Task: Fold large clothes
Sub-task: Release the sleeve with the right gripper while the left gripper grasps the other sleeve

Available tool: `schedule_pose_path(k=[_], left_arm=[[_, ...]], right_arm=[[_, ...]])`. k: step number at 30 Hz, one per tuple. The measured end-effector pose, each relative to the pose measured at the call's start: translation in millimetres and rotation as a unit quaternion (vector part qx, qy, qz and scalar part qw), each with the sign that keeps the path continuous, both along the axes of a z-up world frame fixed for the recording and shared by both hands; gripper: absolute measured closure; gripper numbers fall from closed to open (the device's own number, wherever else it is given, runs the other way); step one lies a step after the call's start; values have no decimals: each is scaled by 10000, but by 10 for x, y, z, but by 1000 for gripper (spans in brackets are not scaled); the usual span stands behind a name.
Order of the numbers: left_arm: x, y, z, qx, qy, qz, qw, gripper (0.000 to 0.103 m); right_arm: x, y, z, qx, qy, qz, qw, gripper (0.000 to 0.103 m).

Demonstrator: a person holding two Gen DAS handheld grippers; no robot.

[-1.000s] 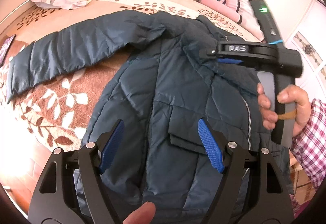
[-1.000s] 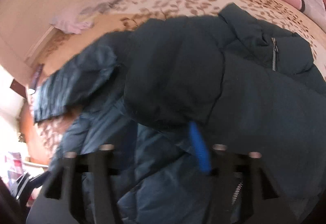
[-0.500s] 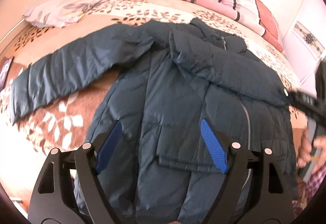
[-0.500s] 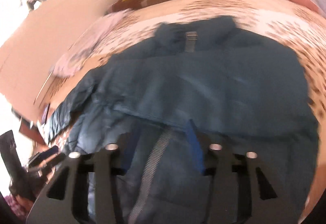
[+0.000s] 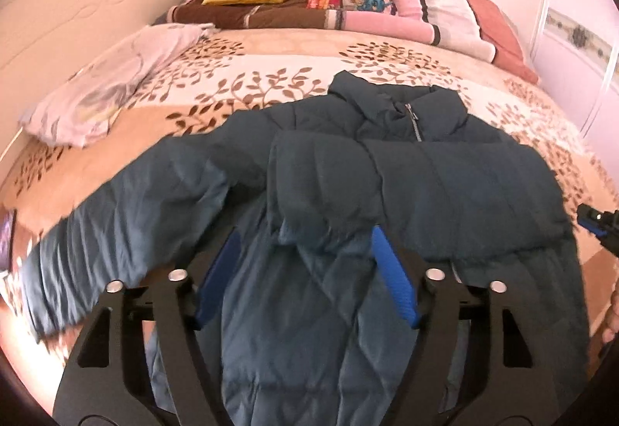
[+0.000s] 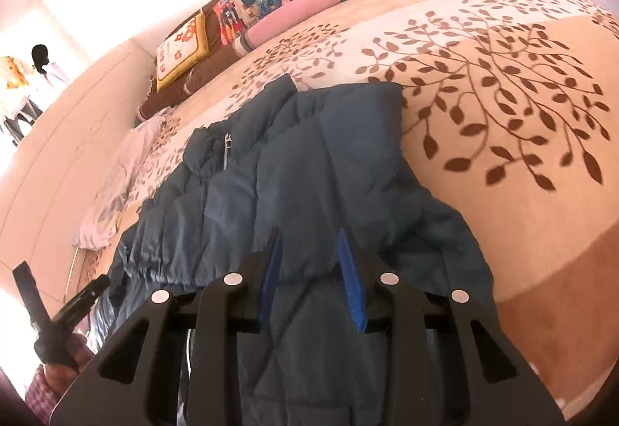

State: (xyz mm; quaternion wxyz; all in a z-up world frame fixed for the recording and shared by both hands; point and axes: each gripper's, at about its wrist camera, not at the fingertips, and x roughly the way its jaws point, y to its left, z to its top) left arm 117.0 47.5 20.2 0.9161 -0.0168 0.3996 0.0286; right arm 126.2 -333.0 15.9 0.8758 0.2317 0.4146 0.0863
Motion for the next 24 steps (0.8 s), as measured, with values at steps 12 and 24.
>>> schedule_pose_path(k=[12, 24], left_arm=[[498, 218, -644, -406, 1018, 527, 9926, 39], [106, 263, -367, -601, 672, 464, 9948, 35]], right_arm=[[209, 17, -527, -631, 974, -89, 9932, 70], [-185, 469, -166, -747, 818, 361, 9932, 70]])
